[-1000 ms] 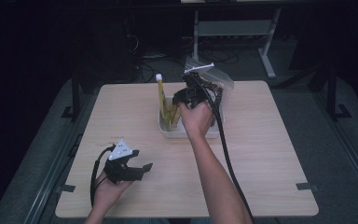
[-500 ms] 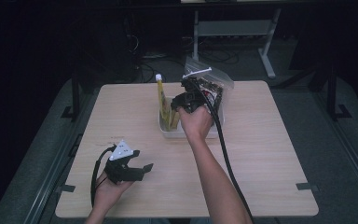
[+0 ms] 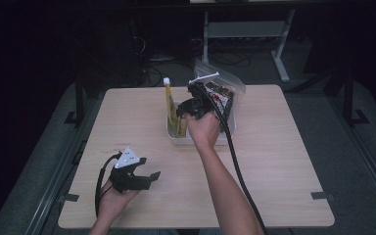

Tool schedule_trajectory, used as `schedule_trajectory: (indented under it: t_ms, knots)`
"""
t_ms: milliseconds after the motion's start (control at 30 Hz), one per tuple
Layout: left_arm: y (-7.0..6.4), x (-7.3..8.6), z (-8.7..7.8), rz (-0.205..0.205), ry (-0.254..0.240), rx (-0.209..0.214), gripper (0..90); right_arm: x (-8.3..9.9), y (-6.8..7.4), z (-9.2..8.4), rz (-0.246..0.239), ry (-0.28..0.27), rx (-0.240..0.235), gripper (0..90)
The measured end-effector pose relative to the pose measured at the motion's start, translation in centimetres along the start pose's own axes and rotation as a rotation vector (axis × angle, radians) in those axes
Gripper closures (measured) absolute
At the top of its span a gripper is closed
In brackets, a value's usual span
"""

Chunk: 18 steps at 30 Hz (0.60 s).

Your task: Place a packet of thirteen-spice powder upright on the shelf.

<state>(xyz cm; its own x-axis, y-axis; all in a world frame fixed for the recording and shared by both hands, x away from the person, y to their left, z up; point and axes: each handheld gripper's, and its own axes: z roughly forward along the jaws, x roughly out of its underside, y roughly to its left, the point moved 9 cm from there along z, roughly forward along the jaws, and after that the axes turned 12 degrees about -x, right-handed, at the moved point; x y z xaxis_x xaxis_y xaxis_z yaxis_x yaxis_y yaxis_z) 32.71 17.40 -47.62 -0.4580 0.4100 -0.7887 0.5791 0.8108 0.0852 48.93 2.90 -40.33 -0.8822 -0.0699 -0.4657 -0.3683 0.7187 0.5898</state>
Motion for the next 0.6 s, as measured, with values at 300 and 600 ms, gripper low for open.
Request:
schedule_trajectory:
  t_ms: [300,600]
  knots:
    - [0.0,0.1,0.0,0.005,0.002,-0.003,25.0,0.2,0.1,0.2,-0.017,0.013,-0.006,51.1]
    - [0.1,0.3,-0.1,0.008,0.01,-0.005,25.0,0.5,-0.2,-0.8,-0.01,-0.003,-0.048,47.9]
